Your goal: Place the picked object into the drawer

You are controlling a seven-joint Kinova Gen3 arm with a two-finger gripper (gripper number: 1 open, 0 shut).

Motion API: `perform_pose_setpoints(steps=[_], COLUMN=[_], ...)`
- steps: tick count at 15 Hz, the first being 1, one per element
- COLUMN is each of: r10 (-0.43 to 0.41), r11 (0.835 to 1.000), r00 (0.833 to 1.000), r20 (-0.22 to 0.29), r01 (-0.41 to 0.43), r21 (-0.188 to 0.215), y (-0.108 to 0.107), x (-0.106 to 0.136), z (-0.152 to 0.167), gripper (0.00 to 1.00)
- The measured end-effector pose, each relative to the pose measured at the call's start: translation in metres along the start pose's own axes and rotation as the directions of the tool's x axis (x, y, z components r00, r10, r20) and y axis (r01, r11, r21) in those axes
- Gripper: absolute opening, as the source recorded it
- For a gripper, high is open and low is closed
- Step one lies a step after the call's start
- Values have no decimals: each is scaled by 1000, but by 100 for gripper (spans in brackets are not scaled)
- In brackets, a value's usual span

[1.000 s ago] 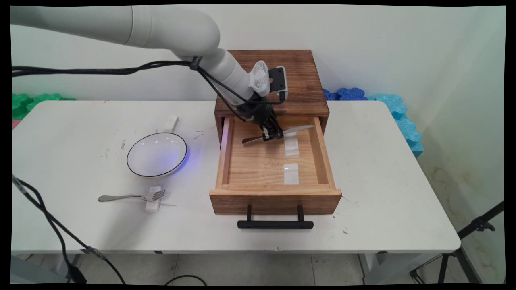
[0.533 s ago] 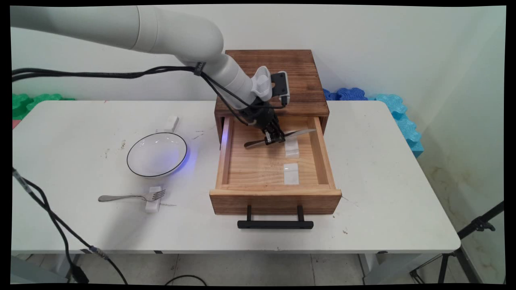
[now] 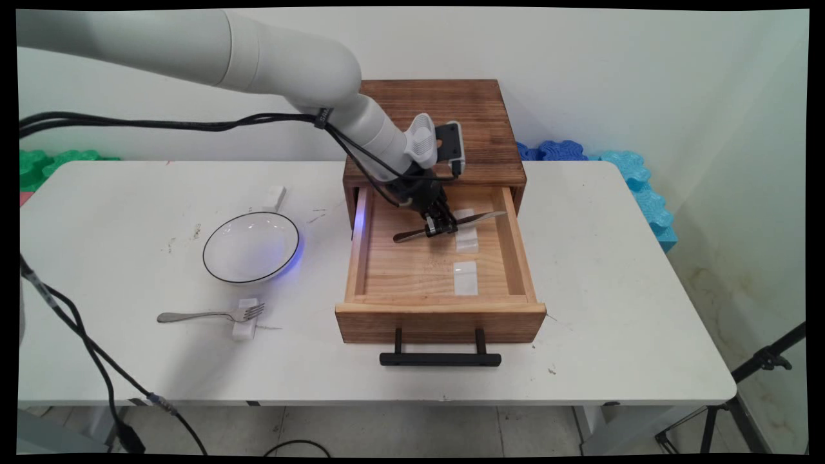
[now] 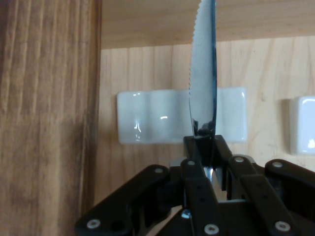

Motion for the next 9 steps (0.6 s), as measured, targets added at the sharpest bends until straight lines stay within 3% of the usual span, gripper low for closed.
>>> perform_pose_setpoints(steps=[7,8,9], r10=[-1,-1,1], r11=[1000,1000,1000], r00=[1000,1000,1000], r20=[-4,-5,-7], r01=[1,1,-1], r21=[-4,-5,-6], y=[1,1,1], x=[-2,-1,0], z=[6,7,8], gripper=[0,100,100])
